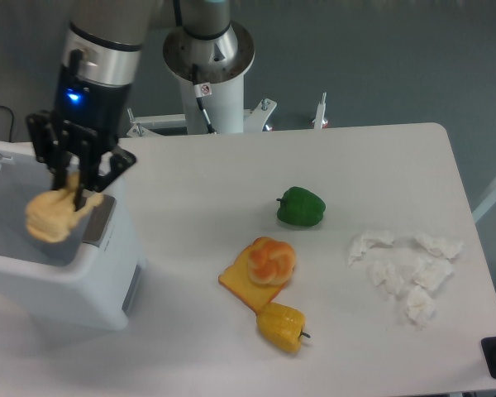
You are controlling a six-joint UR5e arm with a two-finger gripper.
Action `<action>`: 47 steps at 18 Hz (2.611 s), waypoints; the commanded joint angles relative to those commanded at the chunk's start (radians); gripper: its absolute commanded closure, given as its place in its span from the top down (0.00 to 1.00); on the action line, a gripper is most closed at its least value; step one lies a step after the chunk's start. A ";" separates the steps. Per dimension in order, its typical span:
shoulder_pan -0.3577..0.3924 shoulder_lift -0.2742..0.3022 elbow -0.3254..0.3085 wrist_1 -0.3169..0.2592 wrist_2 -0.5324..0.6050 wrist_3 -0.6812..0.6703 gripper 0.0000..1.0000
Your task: Place the square bread in the trash can
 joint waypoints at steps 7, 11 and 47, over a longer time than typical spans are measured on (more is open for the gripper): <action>-0.009 -0.015 -0.005 -0.002 0.002 -0.002 0.98; -0.009 -0.040 -0.005 0.002 0.005 0.003 0.99; 0.394 -0.273 0.037 0.034 0.274 0.765 1.00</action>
